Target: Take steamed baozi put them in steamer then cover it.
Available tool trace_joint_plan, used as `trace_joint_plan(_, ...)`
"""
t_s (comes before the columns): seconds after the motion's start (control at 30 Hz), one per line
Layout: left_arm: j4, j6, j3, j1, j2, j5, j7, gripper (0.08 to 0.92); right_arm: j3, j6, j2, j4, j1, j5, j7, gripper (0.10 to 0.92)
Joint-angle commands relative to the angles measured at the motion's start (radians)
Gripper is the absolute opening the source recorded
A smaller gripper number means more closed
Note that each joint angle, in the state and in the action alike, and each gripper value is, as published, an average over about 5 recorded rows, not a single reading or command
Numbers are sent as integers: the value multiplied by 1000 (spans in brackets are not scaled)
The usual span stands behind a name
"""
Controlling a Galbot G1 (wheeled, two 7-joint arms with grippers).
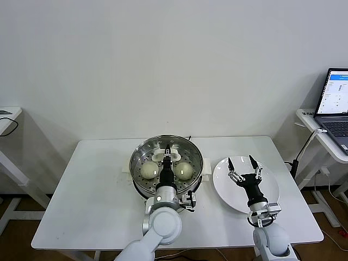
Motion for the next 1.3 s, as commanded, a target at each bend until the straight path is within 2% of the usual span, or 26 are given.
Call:
trace_joint_plan(0.03, -9, -31, -3, 5, 3, -2, -11, 216, -1, 1, 0, -3, 2, -1, -1, 823)
trace_joint_plan(0.27, -77, -33, -4, 31, 45, -12, -18, 410, -2, 2, -3, -8, 7, 0, -2, 823)
trace_joint_plan(0.67, -327, -15, 4, 178, 189, -70, -43, 753, -13, 4, -6, -21, 19, -1, -3, 823)
trace_joint_plan(0.83, -463, -42, -85, 276, 255, -173, -94, 817, -9, 2, -17, -17, 21, 4, -4, 823)
trace_joint_plan(0.97, -548, -223, -270, 401, 257, -385, -242, 822, -3, -4, -25, -8, 20, 8, -4, 823)
trace_joint_plan(1.03, -573, -335, -383, 457, 234, -576, -327, 823, 0, -13, -27, 0, 19, 9, -3, 823)
trace_joint_plan(1.1, -587, -445, -495, 505, 201, -817, -377, 823, 1, -25, -29, 13, 17, 9, 0, 823)
trace_joint_plan(1.2, -559, -604, -658, 555, 149, -1116, -378, 823, 7, -61, -30, 39, 12, 6, 5, 823)
trace_joint_plan(1.3, -493, -707, -779, 577, 96, -1228, -354, 823, 18, -90, -32, 66, 7, 3, 5, 823)
